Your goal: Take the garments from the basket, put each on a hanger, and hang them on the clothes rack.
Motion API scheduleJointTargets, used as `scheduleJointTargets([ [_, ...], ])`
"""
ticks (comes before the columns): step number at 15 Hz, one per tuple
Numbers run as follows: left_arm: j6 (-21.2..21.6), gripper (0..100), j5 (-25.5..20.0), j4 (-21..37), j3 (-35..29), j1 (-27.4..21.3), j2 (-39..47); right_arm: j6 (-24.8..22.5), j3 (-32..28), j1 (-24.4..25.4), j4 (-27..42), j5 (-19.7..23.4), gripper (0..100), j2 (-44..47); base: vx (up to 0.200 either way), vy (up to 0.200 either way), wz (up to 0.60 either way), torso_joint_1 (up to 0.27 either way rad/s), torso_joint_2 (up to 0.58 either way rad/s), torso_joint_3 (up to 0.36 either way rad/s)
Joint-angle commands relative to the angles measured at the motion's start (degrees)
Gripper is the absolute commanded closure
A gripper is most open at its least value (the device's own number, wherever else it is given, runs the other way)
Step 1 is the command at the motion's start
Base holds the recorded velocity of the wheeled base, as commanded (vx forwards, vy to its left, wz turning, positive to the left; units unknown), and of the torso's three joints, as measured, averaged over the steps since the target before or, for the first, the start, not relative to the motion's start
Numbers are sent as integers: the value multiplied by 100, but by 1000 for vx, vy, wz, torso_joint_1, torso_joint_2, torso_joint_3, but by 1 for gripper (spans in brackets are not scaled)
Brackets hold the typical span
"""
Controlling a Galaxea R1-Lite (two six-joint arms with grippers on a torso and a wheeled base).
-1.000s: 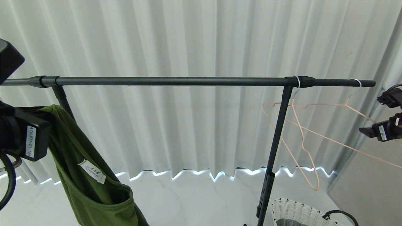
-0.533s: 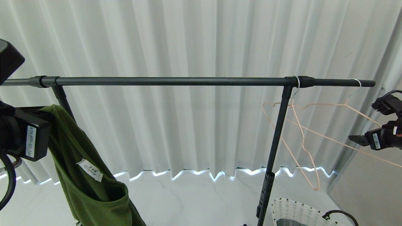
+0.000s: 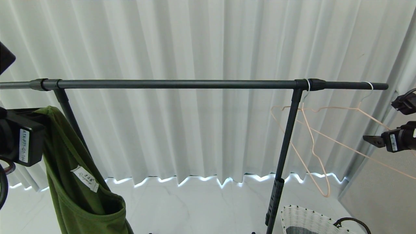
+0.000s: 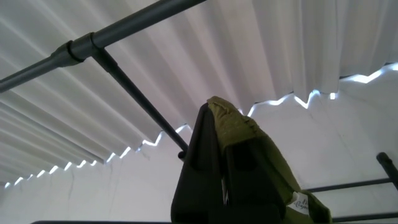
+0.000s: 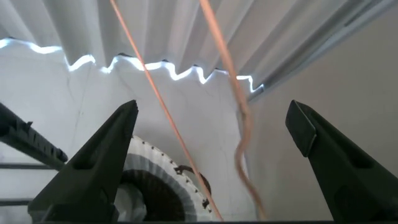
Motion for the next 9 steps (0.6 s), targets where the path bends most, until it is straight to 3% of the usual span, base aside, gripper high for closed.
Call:
scheduleJointTargets([
  [1, -1, 100, 1, -5, -1, -7, -30, -1, -42, -30, 12, 6, 0, -53, 0, 0, 0, 0, 0, 0],
  [5, -10, 100, 1, -5, 8, -7, -30, -1, -244, -48, 188, -29, 0, -27, 0, 0, 0, 0, 0, 0],
  [7, -10, 100, 1, -5, 17, -7, -65, 8, -657, -39, 1058, -11, 0, -80, 0, 0, 0, 0, 0, 0],
  [9, -1, 100, 1, 4, -1, -7, -65, 61, -886, -21, 1445, -2, 0, -10, 0, 0, 0, 0, 0, 0],
])
